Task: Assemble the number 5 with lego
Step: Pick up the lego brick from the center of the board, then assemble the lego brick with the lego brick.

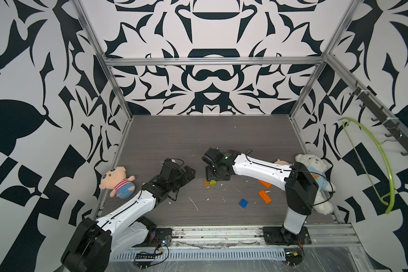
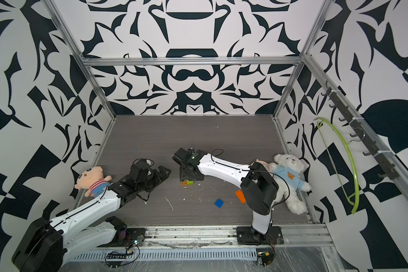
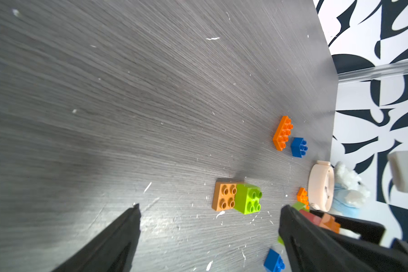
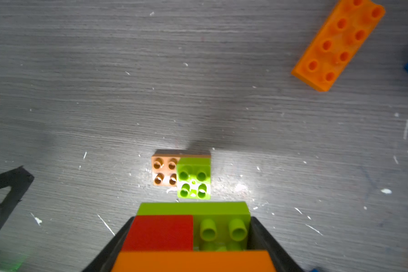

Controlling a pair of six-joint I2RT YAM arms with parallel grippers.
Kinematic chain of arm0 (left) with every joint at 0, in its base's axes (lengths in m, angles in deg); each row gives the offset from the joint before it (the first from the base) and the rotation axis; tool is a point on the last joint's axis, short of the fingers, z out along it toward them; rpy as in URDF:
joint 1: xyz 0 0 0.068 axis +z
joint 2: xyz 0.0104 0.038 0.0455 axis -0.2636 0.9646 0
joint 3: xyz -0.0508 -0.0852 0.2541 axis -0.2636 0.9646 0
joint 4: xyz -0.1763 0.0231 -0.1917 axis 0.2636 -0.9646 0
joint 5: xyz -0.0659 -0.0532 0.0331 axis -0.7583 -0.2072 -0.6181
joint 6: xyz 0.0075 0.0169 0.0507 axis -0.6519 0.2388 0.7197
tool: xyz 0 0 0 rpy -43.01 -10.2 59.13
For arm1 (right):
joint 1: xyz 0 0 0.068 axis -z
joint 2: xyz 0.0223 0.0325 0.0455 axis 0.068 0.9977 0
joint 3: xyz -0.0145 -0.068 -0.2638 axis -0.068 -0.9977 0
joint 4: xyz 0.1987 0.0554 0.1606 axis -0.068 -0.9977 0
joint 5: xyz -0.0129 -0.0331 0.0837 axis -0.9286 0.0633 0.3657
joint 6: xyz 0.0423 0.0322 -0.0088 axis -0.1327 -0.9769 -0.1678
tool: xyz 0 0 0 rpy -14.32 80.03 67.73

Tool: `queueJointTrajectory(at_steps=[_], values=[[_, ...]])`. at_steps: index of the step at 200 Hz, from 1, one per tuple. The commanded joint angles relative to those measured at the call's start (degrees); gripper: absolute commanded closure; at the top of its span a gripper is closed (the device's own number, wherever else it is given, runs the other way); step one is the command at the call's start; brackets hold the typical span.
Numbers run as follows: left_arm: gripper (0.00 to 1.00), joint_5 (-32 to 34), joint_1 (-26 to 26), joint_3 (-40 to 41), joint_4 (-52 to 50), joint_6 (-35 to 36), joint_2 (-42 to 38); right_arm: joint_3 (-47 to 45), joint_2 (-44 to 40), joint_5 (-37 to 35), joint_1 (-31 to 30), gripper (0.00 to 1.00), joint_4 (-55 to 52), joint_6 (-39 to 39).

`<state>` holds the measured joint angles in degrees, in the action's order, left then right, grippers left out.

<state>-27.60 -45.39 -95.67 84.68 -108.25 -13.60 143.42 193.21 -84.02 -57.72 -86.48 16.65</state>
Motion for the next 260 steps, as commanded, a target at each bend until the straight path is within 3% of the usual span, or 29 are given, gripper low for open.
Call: queueJointTrajectory(at_steps=[1, 116, 260], values=[[0.01, -8.3, 2.9, -1.6, 2.8, 0.9, 1.8, 3.7, 1.9, 1.0, 0.0, 0.37, -2.5, 1.3], [0.01, -7.3, 3.7, 0.1, 4.6, -3.2, 2.2, 8.7, 7.3, -2.0, -1.8, 0.36, -5.3, 0.8], [0.01, -5.8, 3.7, -0.8, 1.6, -2.1, 1.1, 9.7, 8.8, -2.2, -1.9, 0.36, -5.9, 0.2]])
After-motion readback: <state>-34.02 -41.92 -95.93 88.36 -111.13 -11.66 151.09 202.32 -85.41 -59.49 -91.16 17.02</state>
